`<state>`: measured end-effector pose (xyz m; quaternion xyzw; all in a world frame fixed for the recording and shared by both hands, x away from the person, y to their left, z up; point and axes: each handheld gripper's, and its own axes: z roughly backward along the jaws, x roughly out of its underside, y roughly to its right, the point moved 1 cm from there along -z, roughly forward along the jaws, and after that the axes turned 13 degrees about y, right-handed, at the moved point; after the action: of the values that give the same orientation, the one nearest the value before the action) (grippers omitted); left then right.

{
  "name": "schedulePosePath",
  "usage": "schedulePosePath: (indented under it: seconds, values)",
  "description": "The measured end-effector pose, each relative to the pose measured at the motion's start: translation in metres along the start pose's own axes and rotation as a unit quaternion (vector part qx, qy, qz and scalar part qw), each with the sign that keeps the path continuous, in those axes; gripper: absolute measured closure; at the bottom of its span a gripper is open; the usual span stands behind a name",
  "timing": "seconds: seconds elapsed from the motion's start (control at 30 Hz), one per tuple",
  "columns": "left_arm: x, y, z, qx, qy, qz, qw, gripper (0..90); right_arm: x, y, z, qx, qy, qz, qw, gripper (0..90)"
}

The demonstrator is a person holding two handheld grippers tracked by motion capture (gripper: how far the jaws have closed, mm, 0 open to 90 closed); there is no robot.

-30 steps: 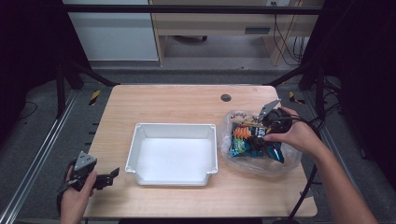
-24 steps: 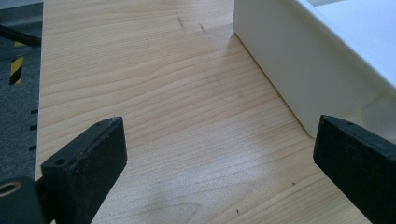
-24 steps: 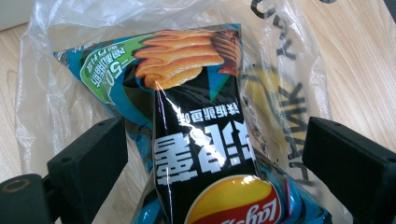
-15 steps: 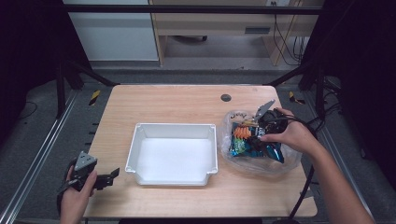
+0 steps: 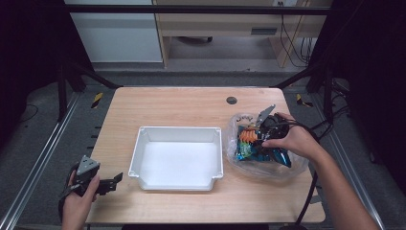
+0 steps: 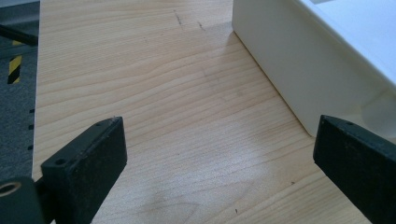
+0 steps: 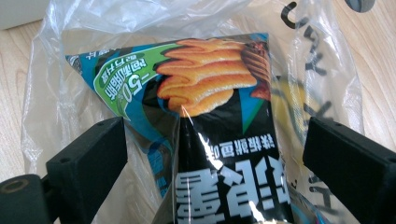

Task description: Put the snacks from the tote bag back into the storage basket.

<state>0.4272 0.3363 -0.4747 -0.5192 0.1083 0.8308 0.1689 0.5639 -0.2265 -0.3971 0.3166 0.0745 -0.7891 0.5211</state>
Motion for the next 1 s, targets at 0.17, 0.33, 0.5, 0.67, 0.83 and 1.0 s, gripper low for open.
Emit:
schedulePosePath:
  seconds: [0.17, 0.33, 0.5, 0.67, 0.83, 1.0]
  values:
    - [0.0, 0.0, 0.0, 0.0, 0.0, 0.0, 1.0, 2.5, 0.002, 0.002, -0.004, -0.001, -0.007, -0.001, 1.0, 6.9]
    - [0.0, 0.0, -0.001, 0.001, -0.001, 0.0, 1.0, 2.5, 0.004, 0.006, -0.007, 0.001, -0.008, -0.001, 1.0, 6.9]
    - [0.0, 0.0, -0.001, 0.0, 0.0, -0.001, 1.0, 2.5, 0.008, 0.008, -0.014, -0.004, -0.021, -0.004, 0.9998, 6.9]
    - [0.0, 0.0, -0.001, 0.002, -0.004, -0.003, 1.0, 2.5, 0.011, 0.008, -0.021, -0.016, -0.029, -0.002, 0.9994, 7.7]
    - [0.0, 0.001, -0.001, 0.002, -0.003, -0.004, 1.0, 2.5, 0.017, 0.01, -0.027, -0.018, -0.036, -0.011, 0.9991, 7.6]
    - [0.0, 0.0, -0.001, 0.002, -0.003, -0.004, 1.0, 2.5, 0.021, 0.011, -0.031, -0.027, -0.049, -0.013, 0.9984, 7.6]
